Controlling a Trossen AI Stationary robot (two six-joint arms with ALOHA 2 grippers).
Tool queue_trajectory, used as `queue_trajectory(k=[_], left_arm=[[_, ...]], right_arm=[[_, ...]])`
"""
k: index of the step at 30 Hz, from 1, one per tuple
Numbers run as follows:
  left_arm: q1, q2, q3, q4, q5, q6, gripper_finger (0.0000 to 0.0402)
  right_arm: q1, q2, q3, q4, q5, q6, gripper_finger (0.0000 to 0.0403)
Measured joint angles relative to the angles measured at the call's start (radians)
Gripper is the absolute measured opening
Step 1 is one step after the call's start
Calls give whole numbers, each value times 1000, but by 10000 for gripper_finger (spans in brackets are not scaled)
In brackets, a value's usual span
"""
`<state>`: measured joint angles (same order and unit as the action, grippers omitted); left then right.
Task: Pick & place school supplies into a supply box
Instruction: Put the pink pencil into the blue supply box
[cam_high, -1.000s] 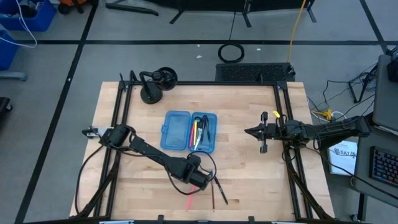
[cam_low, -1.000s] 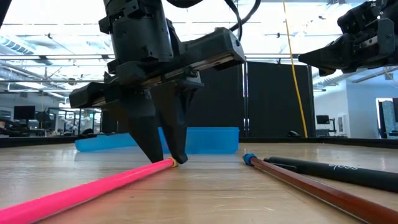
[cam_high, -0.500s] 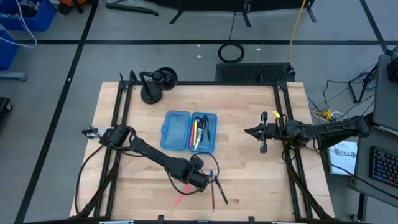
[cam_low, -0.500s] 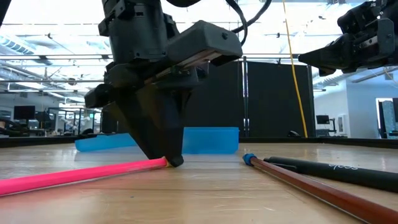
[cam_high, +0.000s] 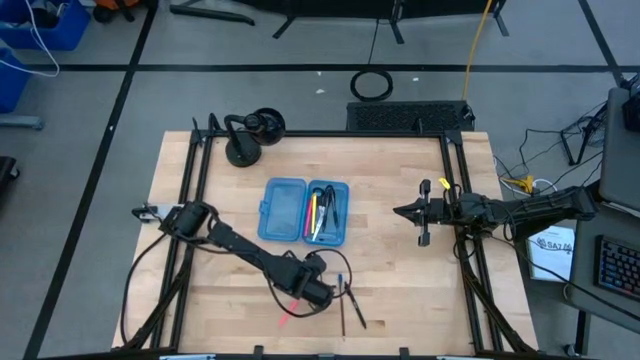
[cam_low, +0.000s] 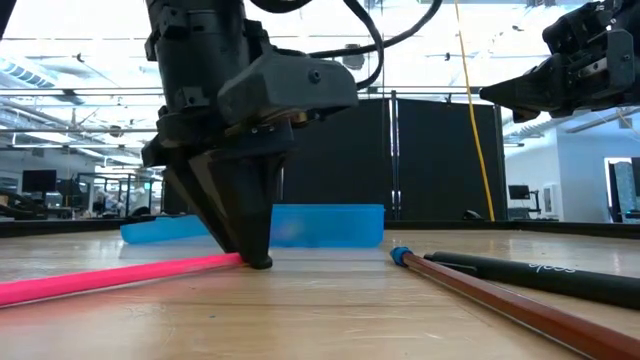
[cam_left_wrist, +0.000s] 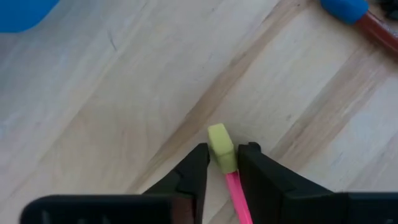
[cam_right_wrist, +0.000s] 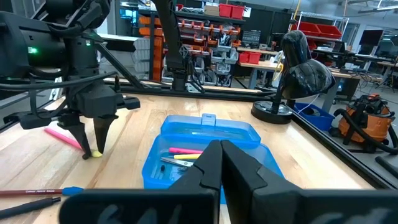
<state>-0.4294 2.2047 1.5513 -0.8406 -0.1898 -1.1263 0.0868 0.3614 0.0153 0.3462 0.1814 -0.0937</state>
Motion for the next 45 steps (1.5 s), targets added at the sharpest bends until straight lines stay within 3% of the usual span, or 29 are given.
queue_trajectory(k=[6,13,18,24,27,34,39,45], left_arm=[[16,-7,-4,46,29,-47,18],[27,-57,-9,64,23,-126,33],[39,-128,-9,73,-135,-125,16],[75,-219,-8,100,-231,-127,18],[138,-275,-5,98,-294,-192,20],[344,-326,-5,83,-225,-128,18],[473,-309,-5,80,-168,-87,19],[551,-252,-5,84,-160,-84,20]], right_arm=[[0,0,0,0,0,1,0],[0,0,0,0,0,1,0],[0,0,0,0,0,0,0],[0,0,0,0,-1,0,0],[0,0,0,0,-1,0,0],[0,0,0,0,-2,2,0],[0,0,0,0,-3,12,0],[0,0,0,-10,-3,6,0]])
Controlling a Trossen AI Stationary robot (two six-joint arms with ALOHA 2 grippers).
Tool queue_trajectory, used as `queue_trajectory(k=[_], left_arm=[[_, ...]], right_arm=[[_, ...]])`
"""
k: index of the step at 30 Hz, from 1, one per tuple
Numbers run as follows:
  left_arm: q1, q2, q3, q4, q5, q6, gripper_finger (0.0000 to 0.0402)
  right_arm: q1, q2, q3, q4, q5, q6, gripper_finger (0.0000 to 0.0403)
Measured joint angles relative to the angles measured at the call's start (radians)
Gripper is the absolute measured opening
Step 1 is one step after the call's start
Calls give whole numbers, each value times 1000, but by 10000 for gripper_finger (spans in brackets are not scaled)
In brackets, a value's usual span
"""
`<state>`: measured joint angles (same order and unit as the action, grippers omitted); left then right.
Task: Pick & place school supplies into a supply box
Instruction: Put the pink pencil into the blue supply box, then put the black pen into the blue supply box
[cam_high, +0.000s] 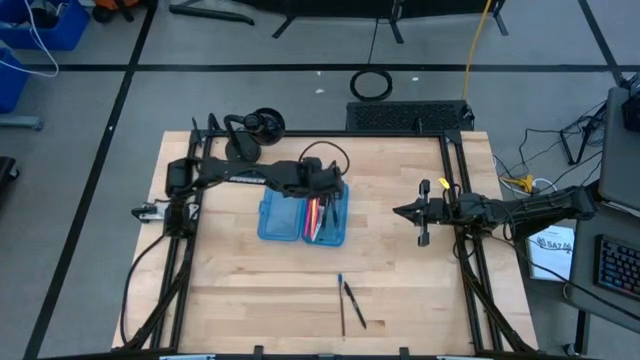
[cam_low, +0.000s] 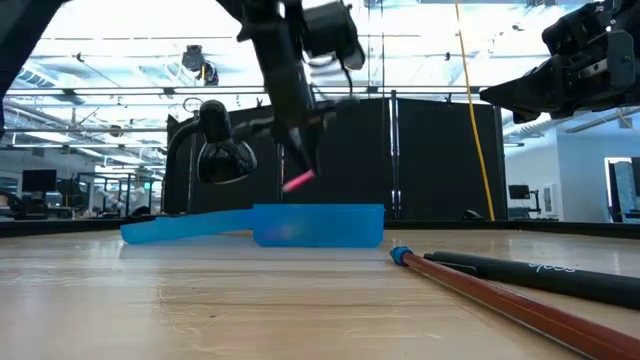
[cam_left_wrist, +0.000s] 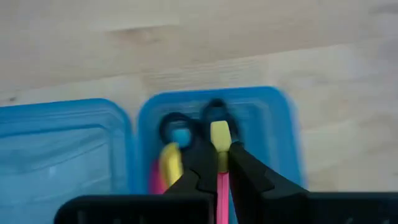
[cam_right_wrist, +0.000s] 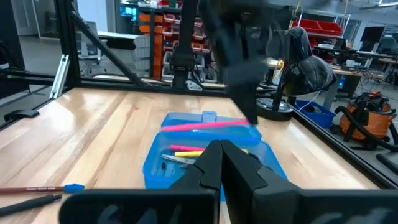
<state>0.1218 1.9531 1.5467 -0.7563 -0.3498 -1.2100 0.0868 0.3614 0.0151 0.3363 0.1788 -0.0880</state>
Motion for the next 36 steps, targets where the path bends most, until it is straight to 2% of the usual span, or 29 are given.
queue_trajectory(k=[9,19,25,30,36], left_arm=[[32,130,0,-5,39,-23,18],[33,149,0,-8,38,-25,35],[28,144,1,-11,47,36,86],[28,125,2,-53,122,160,129],[12,34,2,-85,92,238,154]], right_arm=[[0,-1,0,-7,1,-2,0],[0,-1,0,-5,1,-4,0],[0,-1,0,-5,1,-6,0],[0,-1,0,-5,2,-6,0],[0,-1,0,-7,2,-6,0]])
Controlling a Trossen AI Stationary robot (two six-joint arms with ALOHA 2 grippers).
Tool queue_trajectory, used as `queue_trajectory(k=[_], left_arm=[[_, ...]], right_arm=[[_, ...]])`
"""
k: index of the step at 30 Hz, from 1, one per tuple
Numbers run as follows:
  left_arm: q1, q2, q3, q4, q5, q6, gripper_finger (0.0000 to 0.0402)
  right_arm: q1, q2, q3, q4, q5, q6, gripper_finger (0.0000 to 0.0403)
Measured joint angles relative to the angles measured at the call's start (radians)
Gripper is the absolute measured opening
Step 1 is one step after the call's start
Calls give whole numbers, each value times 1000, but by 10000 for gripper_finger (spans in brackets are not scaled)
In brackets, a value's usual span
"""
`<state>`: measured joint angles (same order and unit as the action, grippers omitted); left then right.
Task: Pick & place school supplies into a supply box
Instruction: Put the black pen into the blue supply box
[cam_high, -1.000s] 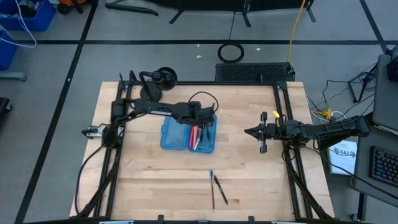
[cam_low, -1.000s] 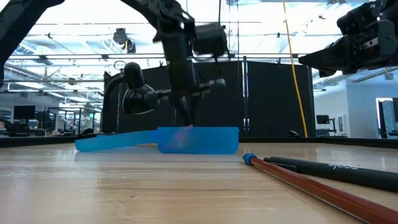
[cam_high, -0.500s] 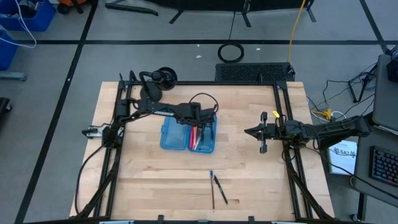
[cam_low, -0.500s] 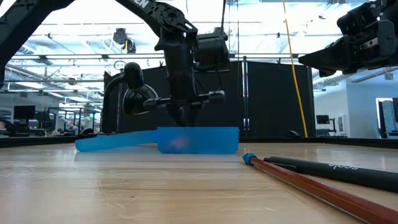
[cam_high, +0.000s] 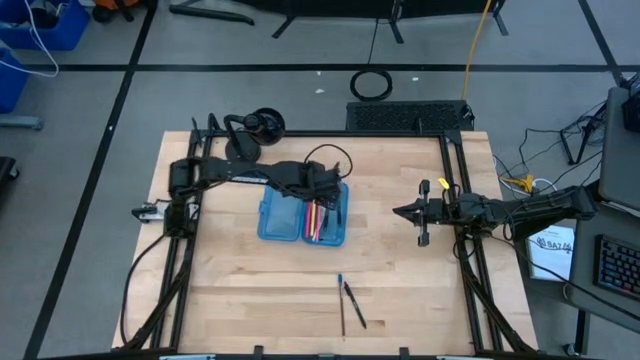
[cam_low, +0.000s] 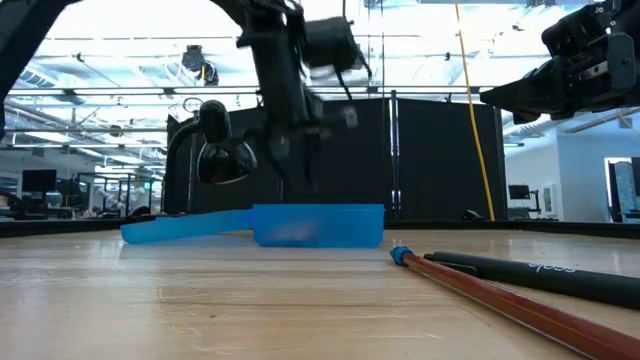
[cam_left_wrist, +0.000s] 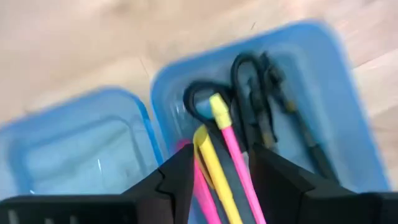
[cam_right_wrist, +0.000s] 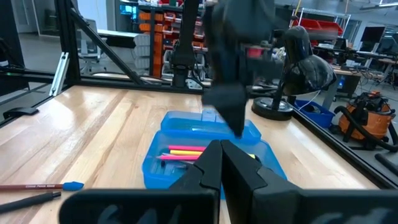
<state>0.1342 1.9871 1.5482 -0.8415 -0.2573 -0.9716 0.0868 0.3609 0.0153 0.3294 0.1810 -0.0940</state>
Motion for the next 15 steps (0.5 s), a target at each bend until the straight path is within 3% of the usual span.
queue_trajectory(k=[5,11,15], left_arm=[[-90,-153,0,-21,-119,113,156],[-338,-332,0,-119,-285,237,156],[-491,-408,0,-215,-458,217,157]], right_arm=[[0,0,0,-2,-1,3,0],[0,0,0,-30,-4,65,0],[0,0,0,-50,-26,79,0]])
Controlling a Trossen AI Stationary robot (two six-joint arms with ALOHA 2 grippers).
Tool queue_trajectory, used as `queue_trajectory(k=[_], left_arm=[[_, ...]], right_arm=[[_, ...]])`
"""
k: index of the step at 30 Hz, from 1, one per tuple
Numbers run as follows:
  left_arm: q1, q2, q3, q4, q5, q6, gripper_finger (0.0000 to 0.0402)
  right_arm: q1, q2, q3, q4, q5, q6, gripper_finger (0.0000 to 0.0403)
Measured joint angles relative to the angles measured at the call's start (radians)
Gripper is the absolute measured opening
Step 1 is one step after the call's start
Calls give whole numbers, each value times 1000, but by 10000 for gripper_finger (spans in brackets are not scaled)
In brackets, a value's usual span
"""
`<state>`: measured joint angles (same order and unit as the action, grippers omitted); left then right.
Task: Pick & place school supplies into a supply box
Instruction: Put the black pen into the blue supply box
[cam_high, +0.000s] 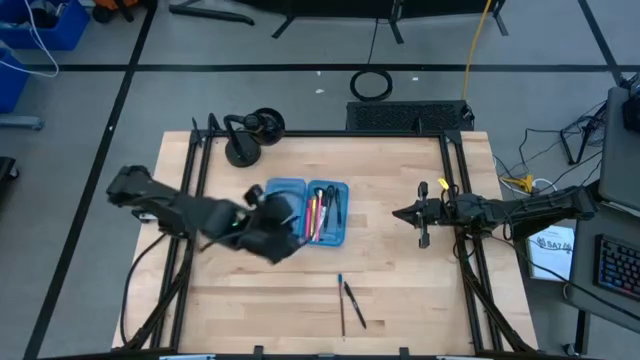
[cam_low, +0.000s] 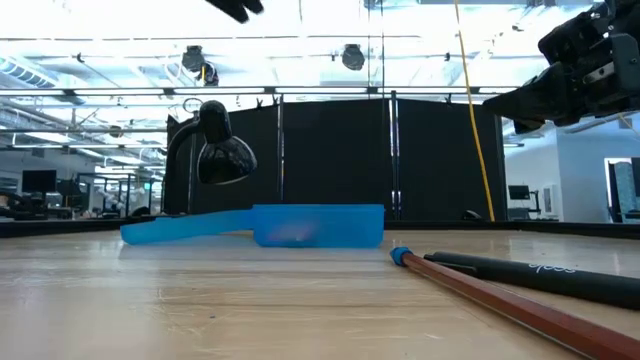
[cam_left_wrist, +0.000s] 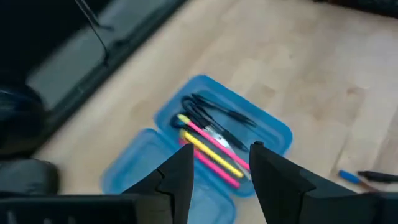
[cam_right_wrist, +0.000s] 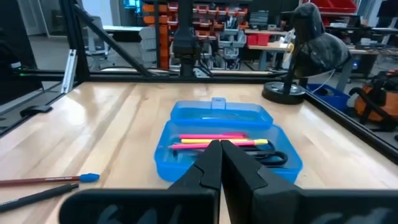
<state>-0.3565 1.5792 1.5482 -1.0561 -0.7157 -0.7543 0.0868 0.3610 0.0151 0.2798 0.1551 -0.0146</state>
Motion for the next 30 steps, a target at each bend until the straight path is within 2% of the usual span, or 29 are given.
queue_trajectory(k=[7,10,16,21,23,25,30], left_arm=[[-139,-108,0,-251,-212,-118,156],[-188,-161,0,-320,-268,-97,156],[-268,-267,0,-266,-255,221,153],[-230,-392,-1,-97,-241,504,112],[-184,-436,-1,-15,-192,632,89],[-126,-477,-9,85,-95,775,65],[84,-580,-137,376,328,1103,7]], right_arm=[[0,0,0,0,0,-12,0],[0,0,0,0,0,-32,0],[0,0,0,0,0,-66,0],[0,0,0,52,0,-153,0],[0,0,0,94,0,-187,0],[0,0,0,131,-1,-210,0],[0,0,0,207,-2,-227,0]])
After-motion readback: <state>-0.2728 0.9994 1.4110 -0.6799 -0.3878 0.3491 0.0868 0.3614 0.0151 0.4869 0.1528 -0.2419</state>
